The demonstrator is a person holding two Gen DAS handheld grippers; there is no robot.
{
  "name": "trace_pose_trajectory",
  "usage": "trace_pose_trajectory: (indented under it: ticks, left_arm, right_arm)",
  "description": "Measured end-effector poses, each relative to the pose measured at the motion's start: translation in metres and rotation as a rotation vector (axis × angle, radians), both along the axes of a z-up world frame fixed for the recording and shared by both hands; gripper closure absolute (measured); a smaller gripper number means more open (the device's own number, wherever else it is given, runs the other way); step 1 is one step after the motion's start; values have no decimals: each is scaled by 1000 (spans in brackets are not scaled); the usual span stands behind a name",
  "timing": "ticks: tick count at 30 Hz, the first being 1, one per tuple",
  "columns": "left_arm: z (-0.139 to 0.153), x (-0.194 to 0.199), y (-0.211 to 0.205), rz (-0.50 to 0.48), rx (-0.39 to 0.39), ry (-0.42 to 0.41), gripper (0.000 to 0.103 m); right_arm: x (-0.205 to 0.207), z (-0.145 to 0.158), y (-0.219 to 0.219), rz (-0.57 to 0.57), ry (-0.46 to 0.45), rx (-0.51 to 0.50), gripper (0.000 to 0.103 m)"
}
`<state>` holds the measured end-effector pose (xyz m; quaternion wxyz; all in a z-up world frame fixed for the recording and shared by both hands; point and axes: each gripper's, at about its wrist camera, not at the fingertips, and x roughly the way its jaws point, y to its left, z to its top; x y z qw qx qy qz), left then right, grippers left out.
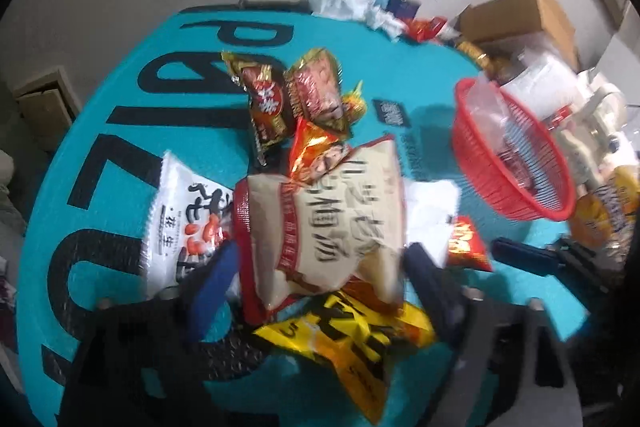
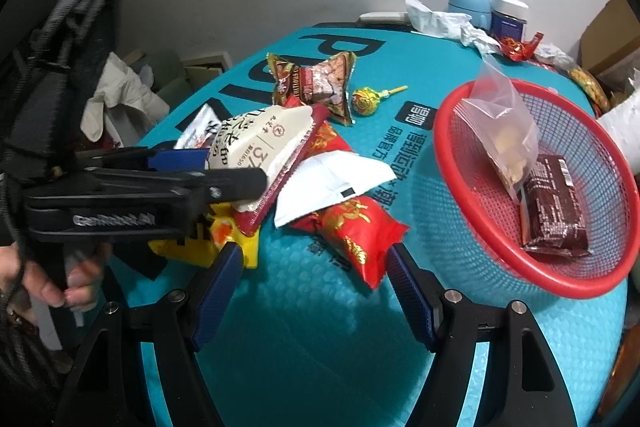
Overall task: Organize snacks
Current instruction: 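Grasp the white plum-drink packet with the left tool while the right tool grasps the yellow chip bag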
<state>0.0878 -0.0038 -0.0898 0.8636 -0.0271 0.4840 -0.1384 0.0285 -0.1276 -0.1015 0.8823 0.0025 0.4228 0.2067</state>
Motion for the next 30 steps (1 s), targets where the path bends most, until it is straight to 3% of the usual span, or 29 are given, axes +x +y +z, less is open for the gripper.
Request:
trace_pose_trajectory:
  ticks: [4,8,12,14,30]
  left_arm:
    - [-14,8,3,11,-74,58,13]
    - [-13,10,6,28,-102,43,15]
    - [-8,6,5,36,-127,10,41]
    - [-5,3,6,38,-126,-1,45]
    - [24,-64,55,122,-111,-62,46]
  right_arm:
    - [0,-2,-2,-5,9,1,28]
    - [1,-4,-4,-8,27,15,28]
    - [0,-5,-4,-2,27,17,28]
    - [-1,-4,-4,0,24,23,28]
    - [-9,-1,34,153,24,63,28]
